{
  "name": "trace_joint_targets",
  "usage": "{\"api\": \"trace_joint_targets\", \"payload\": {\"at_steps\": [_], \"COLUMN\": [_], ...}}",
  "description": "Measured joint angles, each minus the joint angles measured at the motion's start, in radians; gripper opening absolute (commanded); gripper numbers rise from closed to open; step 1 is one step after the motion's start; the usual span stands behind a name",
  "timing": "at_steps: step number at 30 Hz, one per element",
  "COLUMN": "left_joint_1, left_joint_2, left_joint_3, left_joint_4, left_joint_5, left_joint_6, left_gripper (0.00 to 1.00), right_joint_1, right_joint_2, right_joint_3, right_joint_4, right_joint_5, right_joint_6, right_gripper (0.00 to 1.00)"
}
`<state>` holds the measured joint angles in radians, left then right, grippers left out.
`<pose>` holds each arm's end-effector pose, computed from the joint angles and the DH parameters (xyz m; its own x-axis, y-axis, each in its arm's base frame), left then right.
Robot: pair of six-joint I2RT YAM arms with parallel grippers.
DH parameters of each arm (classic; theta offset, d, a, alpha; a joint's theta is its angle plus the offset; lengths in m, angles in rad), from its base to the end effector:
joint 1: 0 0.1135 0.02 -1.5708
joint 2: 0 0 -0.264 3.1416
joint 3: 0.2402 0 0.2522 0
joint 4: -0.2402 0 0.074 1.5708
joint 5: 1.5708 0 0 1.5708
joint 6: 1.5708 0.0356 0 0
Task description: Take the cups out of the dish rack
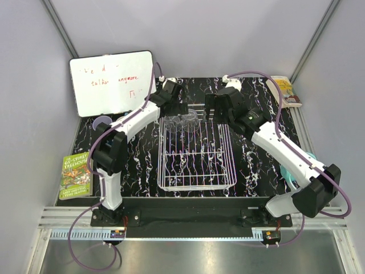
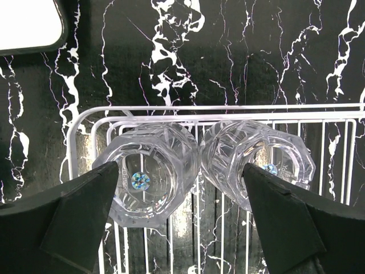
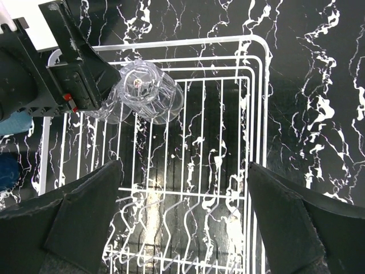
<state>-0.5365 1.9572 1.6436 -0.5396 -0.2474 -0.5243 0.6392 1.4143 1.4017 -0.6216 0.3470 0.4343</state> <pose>0.3847 -0.2186 0.2578 -0.7394 -0.1250 -0.6616 -0.0150 0.9854 -0.1695 0.2569 0.1759 0.3675 -0.5749 0.0657 -0.8156 -0.1094 0.9817 0.1562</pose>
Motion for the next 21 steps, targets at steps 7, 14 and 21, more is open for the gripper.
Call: {"api": "trace_joint_targets", "payload": {"at_steps": [7,14,21], "left_joint_1": [-0.020,-0.035,-0.033], "left_joint_2": [0.002,-0.002,-0.031], "left_joint_3": [0.012,0.013,0.013], "left_joint_4": [-0.003,-0.003,-0.004], "left_joint_5": [0.004,-0.005,-0.030], "left_joint_6": [0.000,0.001,0.001], "left_gripper": [0.99,0.99,0.99], "right_joint_1": [0.000,0.000,0.000], "right_joint_2": [0.000,0.000,0.000], "right_joint_3": [-0.039,-0.053,-0.072], "right_joint_4": [0.031,0.044,0.058], "right_joint_5": [-0.011,-0.016,-0.018], "right_joint_6": [0.001,0.001,0.001], "right_gripper": [1.00,1.00,1.00]}}
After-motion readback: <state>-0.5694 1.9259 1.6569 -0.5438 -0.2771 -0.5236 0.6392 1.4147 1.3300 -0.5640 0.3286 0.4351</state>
